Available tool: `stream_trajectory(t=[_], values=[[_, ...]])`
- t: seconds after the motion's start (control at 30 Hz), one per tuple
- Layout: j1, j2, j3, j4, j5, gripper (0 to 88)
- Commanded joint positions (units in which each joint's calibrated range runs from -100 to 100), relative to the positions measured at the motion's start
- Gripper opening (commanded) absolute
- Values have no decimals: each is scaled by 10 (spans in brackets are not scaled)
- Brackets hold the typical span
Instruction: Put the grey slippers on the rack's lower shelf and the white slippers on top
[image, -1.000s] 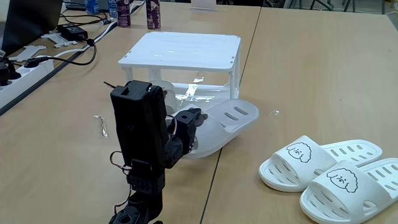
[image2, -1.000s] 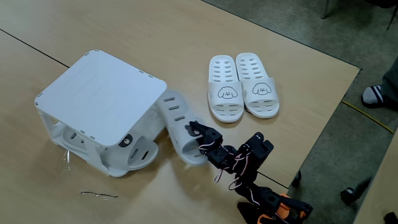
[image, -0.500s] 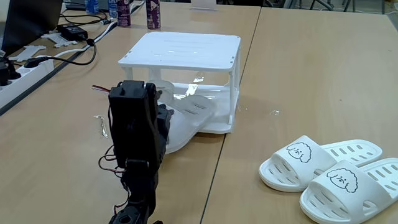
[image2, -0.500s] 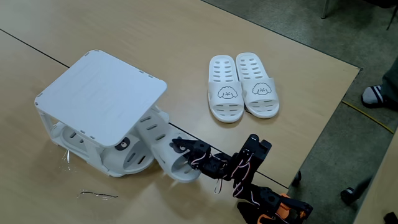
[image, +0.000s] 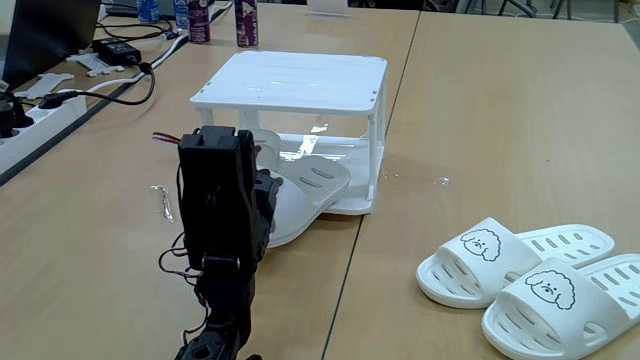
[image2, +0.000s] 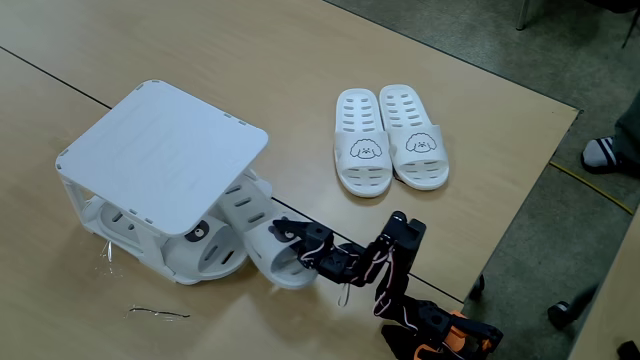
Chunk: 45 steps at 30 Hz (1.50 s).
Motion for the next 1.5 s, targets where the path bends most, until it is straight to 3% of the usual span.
stream_trajectory(t=[0.0, 0.2, 0.57, 1.07, 1.47], values=[[2, 57, -105, -13, 4, 7], [5, 123, -224, 29, 4, 7], [33, 148, -495, 282, 4, 7], [30, 298, -756, 339, 4, 7], [37, 329, -762, 338, 4, 7]])
